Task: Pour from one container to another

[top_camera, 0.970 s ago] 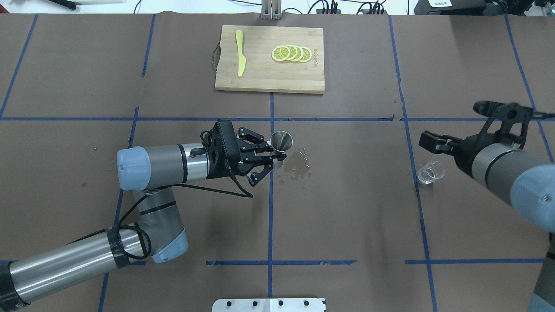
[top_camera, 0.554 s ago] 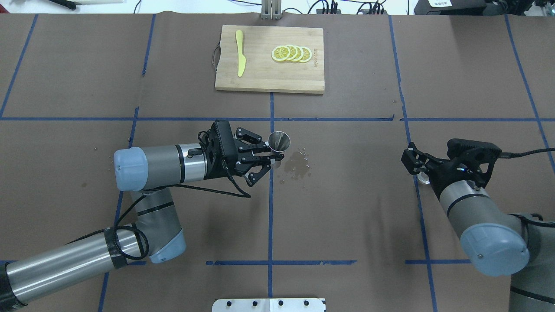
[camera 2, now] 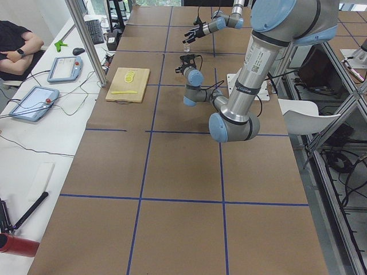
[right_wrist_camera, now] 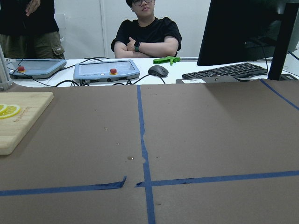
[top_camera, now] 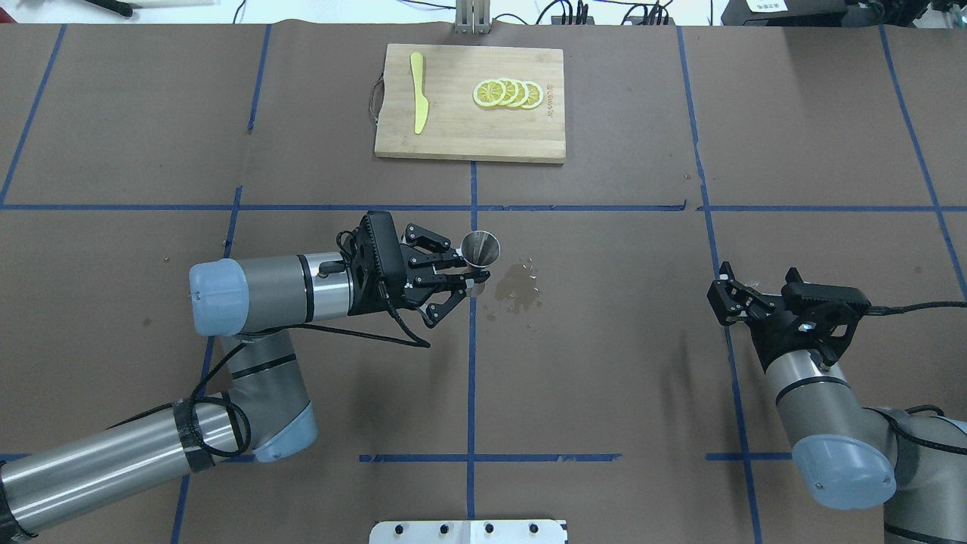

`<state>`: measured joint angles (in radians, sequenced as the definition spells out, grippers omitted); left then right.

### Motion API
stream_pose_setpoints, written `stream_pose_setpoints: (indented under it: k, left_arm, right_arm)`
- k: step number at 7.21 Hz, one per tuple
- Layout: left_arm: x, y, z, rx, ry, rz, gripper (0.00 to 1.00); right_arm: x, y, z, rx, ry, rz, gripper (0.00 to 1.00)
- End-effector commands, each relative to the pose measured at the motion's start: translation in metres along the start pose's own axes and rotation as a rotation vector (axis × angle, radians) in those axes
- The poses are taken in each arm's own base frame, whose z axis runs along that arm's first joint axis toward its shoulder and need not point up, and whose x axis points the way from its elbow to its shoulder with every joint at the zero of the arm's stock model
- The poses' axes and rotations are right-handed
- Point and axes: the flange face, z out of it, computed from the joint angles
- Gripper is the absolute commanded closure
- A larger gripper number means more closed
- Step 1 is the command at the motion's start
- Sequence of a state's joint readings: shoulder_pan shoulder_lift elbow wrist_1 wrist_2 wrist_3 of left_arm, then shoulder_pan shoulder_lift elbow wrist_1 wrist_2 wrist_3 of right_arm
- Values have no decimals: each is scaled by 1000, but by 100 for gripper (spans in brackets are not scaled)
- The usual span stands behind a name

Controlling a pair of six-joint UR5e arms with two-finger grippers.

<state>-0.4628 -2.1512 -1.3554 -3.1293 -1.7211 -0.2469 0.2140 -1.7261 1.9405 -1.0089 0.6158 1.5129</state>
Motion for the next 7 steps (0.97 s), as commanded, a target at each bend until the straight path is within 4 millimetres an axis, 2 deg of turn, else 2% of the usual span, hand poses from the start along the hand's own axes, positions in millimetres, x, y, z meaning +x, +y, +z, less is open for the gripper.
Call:
stream_pose_setpoints:
  k: [1,3,6,7]
  left_arm:
    - [1,1,0,-2,1,-1,100]
    - [0,1,0,-1,-1,-1,100]
    - [1,1,0,-2,1,-1,100]
    - [0,1,0,-1,-1,-1,100]
  right_arm:
    - [14,26,6,62,16,-17,0]
    - [11,39,0,119,-1,-17,0]
    - [22,64,9,166,9,-42,0]
    - [19,69,9,163,5,-38,0]
